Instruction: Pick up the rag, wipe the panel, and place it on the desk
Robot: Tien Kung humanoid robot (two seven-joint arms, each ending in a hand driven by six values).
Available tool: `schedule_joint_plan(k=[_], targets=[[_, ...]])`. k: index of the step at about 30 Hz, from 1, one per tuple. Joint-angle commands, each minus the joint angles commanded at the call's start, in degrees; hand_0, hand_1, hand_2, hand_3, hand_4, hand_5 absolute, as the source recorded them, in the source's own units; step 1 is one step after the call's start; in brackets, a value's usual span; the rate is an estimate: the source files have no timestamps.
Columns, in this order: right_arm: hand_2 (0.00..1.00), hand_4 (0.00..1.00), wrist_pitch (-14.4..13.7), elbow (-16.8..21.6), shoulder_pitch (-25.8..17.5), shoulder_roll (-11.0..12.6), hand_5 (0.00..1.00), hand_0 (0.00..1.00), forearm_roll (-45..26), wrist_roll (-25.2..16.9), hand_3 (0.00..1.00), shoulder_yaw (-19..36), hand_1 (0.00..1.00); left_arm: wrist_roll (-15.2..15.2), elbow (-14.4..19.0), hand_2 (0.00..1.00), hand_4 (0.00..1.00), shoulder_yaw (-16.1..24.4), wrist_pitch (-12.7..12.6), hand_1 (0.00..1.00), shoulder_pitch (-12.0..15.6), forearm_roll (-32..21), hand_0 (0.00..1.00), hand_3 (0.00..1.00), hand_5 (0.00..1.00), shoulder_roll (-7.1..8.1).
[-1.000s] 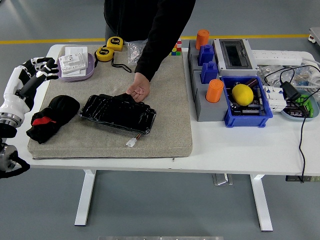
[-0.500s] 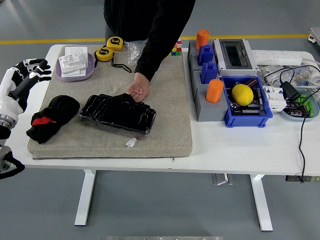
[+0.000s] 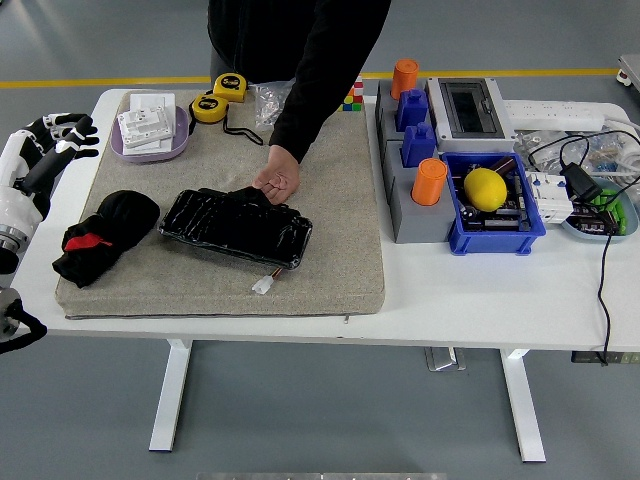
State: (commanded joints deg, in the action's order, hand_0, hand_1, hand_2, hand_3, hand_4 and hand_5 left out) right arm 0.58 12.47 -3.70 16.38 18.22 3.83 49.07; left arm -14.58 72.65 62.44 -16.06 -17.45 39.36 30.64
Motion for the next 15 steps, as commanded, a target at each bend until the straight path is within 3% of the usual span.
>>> schedule_joint_plan(k=[15], targets=[[0.703,0.998,-0.1,0.0,0.0,-0.2,0.535,0.748,-0.2,0.0,0.613,0.2,0.703,-0.5,-0.2,0.563,0.823,-0.1,-0.1,0.580,0.3,-0.3,0.516,0.580,0.405,-0.93]])
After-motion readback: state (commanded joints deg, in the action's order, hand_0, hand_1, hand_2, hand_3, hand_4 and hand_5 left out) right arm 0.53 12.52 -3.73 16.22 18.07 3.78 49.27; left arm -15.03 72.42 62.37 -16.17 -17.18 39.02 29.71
